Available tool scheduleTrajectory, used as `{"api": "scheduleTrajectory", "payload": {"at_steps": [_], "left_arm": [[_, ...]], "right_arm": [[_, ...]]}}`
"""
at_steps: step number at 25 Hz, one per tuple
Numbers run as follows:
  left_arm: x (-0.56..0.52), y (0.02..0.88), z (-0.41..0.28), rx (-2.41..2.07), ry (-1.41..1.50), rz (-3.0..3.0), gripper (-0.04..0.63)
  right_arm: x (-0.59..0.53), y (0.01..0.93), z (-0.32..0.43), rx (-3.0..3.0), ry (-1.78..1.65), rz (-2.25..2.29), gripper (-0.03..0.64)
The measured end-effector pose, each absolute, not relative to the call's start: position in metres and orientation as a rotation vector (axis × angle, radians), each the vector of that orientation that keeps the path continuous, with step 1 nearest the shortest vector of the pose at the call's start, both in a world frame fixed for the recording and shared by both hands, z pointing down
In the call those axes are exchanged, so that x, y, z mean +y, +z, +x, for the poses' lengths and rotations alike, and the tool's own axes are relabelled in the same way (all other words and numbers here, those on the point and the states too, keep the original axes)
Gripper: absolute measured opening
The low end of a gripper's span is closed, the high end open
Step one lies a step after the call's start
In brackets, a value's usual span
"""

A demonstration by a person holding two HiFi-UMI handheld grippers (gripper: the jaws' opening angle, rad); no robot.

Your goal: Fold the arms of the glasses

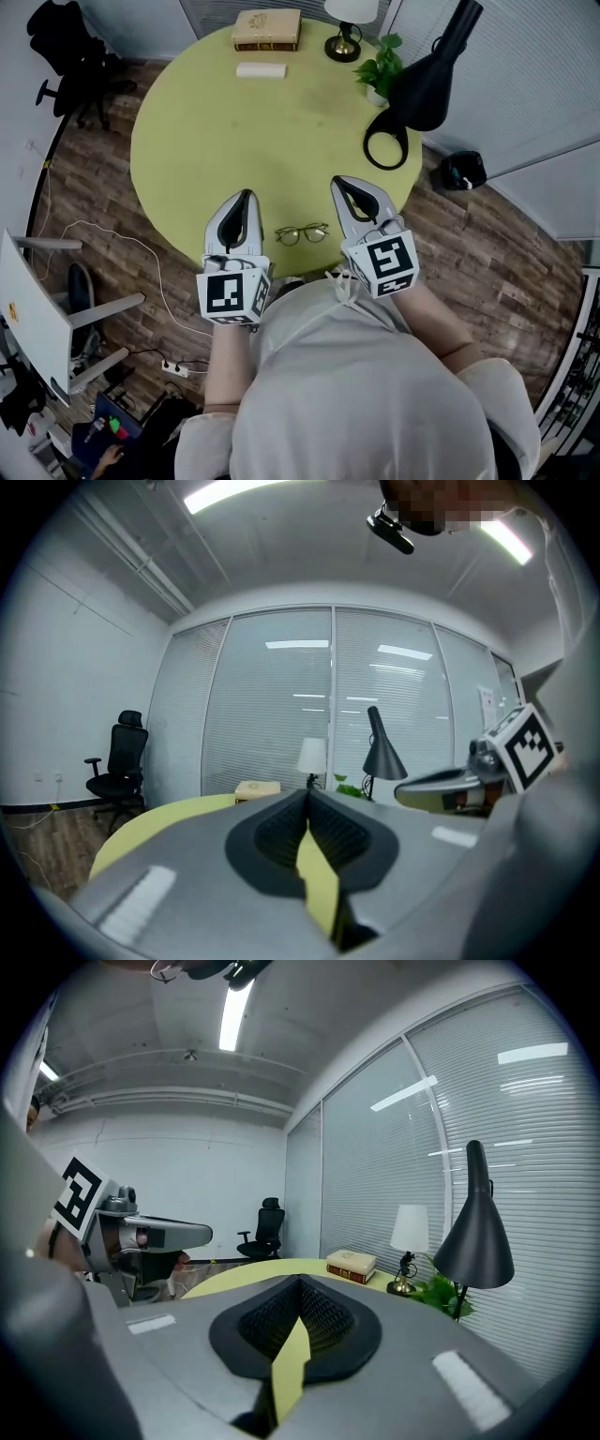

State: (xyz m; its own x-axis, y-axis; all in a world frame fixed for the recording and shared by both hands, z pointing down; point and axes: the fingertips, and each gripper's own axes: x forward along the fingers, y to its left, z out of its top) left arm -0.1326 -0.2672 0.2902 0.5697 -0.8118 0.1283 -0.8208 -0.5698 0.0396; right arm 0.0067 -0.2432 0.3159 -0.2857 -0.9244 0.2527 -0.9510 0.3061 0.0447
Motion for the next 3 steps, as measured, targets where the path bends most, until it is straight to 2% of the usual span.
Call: {"api": "scheduleTrajectory", "payload": {"at_steps": [3], "left_arm": [[-0.2691, 0.2911, -0.1329, -1.403, 0.154, 2.701, 0.006]], "right_arm": [[-0.2459, 0.3169, 0.0041, -2.336, 0.165, 1.707, -0.003]]}}
